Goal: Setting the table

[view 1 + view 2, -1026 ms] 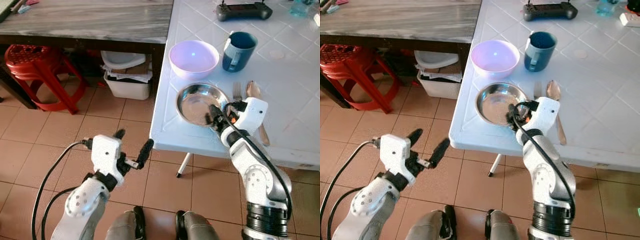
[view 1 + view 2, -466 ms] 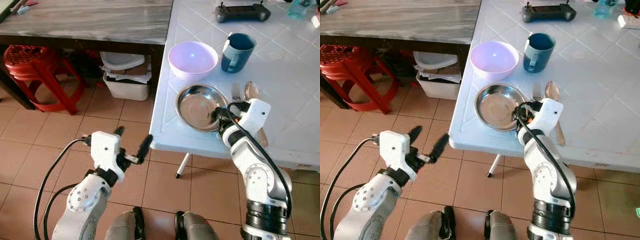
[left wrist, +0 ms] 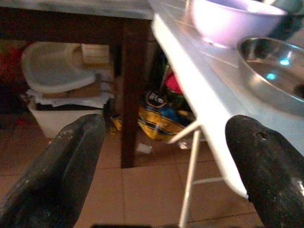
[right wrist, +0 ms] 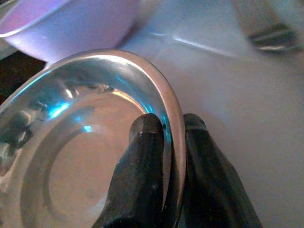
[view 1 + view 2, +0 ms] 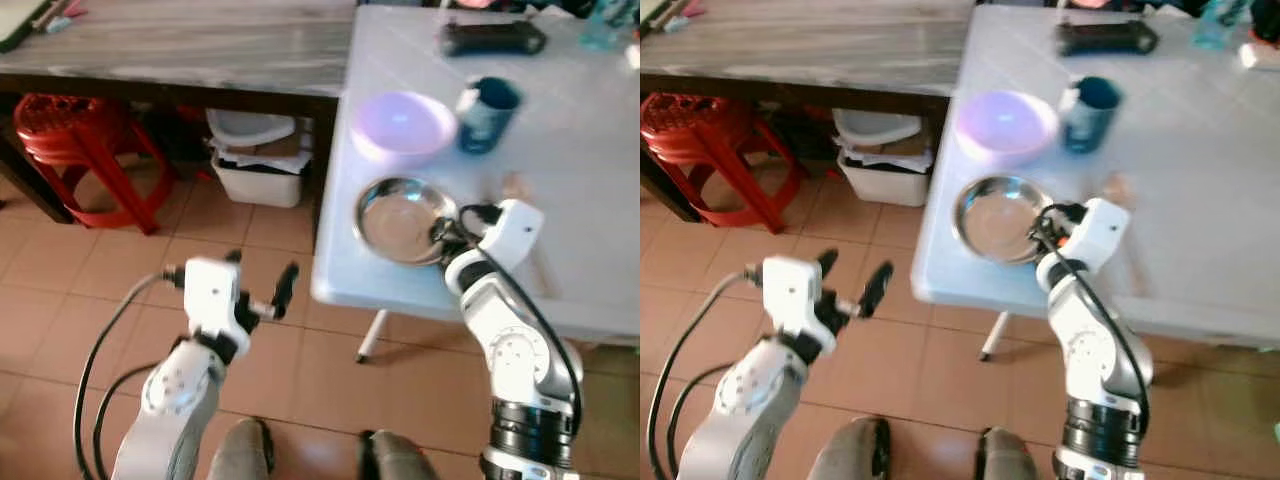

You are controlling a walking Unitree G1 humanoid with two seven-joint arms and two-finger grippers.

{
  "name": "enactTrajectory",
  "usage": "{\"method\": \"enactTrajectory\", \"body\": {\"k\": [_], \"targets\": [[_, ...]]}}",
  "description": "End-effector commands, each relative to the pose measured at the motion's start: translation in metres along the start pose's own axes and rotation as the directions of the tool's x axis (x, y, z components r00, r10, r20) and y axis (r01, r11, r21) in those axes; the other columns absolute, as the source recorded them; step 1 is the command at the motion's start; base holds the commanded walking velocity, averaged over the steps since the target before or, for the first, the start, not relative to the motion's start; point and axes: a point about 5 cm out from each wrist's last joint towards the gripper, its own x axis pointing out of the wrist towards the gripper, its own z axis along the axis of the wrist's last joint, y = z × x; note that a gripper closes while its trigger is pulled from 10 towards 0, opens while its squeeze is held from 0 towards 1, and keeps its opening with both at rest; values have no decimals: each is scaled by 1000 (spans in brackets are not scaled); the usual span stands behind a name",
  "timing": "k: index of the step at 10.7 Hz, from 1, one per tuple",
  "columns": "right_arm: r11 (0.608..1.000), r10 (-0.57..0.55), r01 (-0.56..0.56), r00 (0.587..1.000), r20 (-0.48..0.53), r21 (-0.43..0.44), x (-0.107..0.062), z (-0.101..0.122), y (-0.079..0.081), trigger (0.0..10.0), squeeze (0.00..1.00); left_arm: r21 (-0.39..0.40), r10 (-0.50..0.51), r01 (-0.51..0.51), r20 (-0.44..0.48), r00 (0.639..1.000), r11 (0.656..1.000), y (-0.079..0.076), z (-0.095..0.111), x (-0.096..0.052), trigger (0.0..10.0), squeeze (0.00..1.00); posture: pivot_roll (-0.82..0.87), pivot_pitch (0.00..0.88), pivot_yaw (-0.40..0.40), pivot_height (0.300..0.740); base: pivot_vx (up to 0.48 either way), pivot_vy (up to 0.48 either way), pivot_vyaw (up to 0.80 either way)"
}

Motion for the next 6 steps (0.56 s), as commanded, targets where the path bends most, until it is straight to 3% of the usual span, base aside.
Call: {"method": "enactTrajectory", "body": {"k": [1,4,6], "targets": [[1000,-18,16,990,-139,-18,0,-31,-1,0,0,30,52,-51,-9,999,998,8,-3,-3,10000,0,-29,237,48,740,0,480,0],[996,30,-39,993,-110,-76,-2,-31,6,0,0,60,88,-89,15,996,994,11,-1,0,10000,0,-31,221,48,740,0,452,0],[988,76,-81,996,-43,-128,-1,-22,15,0,0,85,169,-171,39,985,982,22,3,6,10000,0,-31,218,47,740,124,426,0]]}}
